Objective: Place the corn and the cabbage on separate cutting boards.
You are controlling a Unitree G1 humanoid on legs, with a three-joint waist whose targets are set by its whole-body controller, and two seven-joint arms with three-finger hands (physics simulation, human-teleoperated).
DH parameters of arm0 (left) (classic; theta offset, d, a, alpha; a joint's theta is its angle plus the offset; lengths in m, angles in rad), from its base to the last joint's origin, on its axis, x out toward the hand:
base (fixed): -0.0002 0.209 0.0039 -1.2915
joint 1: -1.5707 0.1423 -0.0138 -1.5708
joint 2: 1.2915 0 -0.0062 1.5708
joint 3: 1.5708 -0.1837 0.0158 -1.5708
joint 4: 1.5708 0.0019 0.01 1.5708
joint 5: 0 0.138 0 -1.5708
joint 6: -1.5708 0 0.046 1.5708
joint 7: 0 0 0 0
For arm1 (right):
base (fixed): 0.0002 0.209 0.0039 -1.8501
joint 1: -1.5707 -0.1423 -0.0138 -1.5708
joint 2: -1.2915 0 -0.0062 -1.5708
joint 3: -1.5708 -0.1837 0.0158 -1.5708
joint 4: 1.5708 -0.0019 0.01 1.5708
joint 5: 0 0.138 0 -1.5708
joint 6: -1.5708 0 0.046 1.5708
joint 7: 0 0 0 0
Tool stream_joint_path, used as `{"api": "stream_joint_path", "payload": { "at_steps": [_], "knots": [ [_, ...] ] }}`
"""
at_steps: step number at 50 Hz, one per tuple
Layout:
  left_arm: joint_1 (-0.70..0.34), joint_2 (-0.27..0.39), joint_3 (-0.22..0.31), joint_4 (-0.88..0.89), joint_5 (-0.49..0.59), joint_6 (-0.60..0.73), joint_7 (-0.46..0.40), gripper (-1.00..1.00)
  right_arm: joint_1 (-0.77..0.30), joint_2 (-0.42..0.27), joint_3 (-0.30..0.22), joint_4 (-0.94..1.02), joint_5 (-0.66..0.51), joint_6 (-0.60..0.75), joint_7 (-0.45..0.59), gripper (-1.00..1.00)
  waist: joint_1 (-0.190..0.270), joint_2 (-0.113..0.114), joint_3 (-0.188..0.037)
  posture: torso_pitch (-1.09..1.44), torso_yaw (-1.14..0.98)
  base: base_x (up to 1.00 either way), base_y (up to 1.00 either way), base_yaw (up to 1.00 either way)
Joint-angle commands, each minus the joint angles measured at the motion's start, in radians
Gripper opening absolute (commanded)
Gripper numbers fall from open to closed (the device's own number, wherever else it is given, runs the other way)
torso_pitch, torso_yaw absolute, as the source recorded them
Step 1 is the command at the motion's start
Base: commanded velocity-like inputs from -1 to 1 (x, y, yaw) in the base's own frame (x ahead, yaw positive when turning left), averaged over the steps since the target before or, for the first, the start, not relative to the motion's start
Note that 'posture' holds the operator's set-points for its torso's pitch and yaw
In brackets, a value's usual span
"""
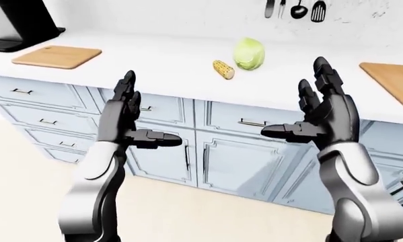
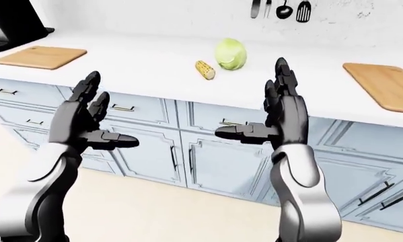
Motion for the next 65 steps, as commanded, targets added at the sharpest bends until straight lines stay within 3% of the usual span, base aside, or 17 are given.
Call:
{"api": "stream_joint_path", "payload": {
  "at_steps": [1, 5, 7, 11, 18, 20, 30, 33, 39, 41, 45, 47, 48, 50, 53, 56, 65],
  "knots": [
    [-0.029, 0.012, 0.019, -0.044, 0.007, -0.032, 0.008, 1.00, -0.029, -0.010, 0.001, -0.036, 0.015, -0.032, 0.002, 1.00, 0.002, 0.001, -0.013, 0.00, 0.00, 0.38, 0.11, 0.00],
    [-0.032, 0.013, 0.020, -0.046, 0.006, -0.027, 0.007, 1.00, -0.038, -0.020, -0.017, -0.054, 0.038, -0.014, -0.007, 1.00, -0.012, 0.053, -0.007, 0.00, 0.00, 0.35, 0.07, 0.00],
    [-0.030, 0.014, 0.019, -0.043, 0.007, -0.032, 0.006, 1.00, -0.043, -0.024, -0.025, -0.053, 0.051, -0.016, -0.012, 1.00, -0.009, 0.107, -0.040, 0.00, 0.00, 0.10, 0.00, 0.00],
    [-0.036, 0.016, 0.021, -0.053, 0.006, -0.020, 0.005, 1.00, -0.043, -0.032, -0.033, -0.059, 0.075, -0.017, -0.023, 1.00, -0.007, 0.108, -0.006, 0.00, 0.00, 0.00, 0.00, 0.00],
    [-0.040, 0.019, 0.023, -0.056, 0.005, -0.016, 0.005, 1.00, -0.042, -0.043, -0.032, -0.061, 0.086, -0.013, -0.038, 1.00, 0.008, 0.037, -0.013, 0.00, 0.00, 0.03, 0.00, 0.00],
    [-0.032, 0.017, 0.022, -0.055, 0.005, -0.022, 0.005, 1.00, -0.035, -0.042, -0.029, -0.054, 0.084, -0.027, -0.035, 1.00, 0.015, -0.013, -0.008, 0.00, 0.00, 0.29, 0.00, 0.00],
    [-0.027, 0.015, 0.022, -0.053, 0.008, -0.028, 0.002, 1.00, -0.023, -0.044, -0.033, -0.072, 0.093, -0.021, -0.028, 1.00, -0.002, 0.014, -0.007, 0.00, 0.00, 0.23, 0.00, 0.00],
    [-0.028, 0.014, 0.022, -0.047, 0.007, -0.033, 0.001, 1.00, -0.034, -0.049, -0.045, -0.087, 0.100, 0.002, -0.036, 1.00, -0.004, 0.094, -0.033, 0.00, 0.00, 0.14, 0.00, 0.00],
    [-0.027, 0.015, 0.022, -0.045, 0.007, -0.038, 0.000, 1.00, -0.029, -0.047, -0.067, -0.117, 0.143, 0.012, -0.049, 1.00, 0.015, 0.055, 0.007, 0.00, 0.00, 0.35, -0.03, 0.00],
    [-0.025, 0.015, 0.023, -0.043, 0.007, -0.040, -0.001, 1.00, -0.021, -0.051, -0.065, -0.113, 0.145, -0.004, -0.051, 1.00, -0.021, 0.109, -0.033, 0.00, 0.00, 0.00, -0.32, -0.46],
    [-0.029, 0.017, 0.023, -0.047, 0.006, -0.034, -0.001, 1.00, -0.026, -0.065, -0.079, -0.111, 0.159, -0.003, -0.055, 1.00, 0.013, 0.026, -0.013, 0.00, 0.00, 0.00, 0.00, -0.96],
    [-0.030, 0.016, 0.021, -0.049, 0.007, -0.032, -0.001, 1.00, -0.018, -0.066, -0.075, -0.108, 0.158, -0.011, -0.055, 1.00, -0.001, -0.049, -0.057, 0.00, 0.00, 0.00, 0.00, -0.95],
    [-0.032, 0.017, 0.021, -0.053, 0.007, -0.026, -0.001, 1.00, -0.012, -0.067, -0.070, -0.104, 0.153, -0.020, -0.051, 1.00, -0.012, -0.015, -0.019, 0.00, 0.00, 0.00, 0.00, -0.95],
    [-0.035, 0.019, 0.025, -0.053, 0.006, -0.024, -0.002, 1.00, -0.014, -0.071, -0.062, -0.098, 0.141, -0.024, -0.046, 1.00, 0.000, -0.009, -0.017, 0.00, 0.00, 0.00, -0.33, -0.41],
    [-0.034, 0.021, 0.026, -0.049, 0.007, -0.029, -0.003, 1.00, -0.018, -0.070, -0.057, -0.103, 0.130, -0.015, -0.046, 1.00, -0.013, 0.084, 0.004, 0.00, 0.00, 0.00, -0.32, 0.00],
    [-0.033, 0.020, 0.025, -0.049, 0.007, -0.030, -0.004, 1.00, -0.023, -0.064, -0.061, -0.111, 0.132, -0.005, -0.045, 1.00, -0.025, 0.110, -0.015, 0.00, 0.00, 0.00, 0.00, 0.00],
    [-0.035, 0.024, 0.030, -0.052, 0.005, -0.026, -0.004, 1.00, -0.018, -0.062, -0.054, -0.117, 0.140, -0.009, -0.044, 1.00, 0.002, 0.085, -0.037, 0.00, 0.00, 0.00, 0.00, -0.39]
  ]
}}
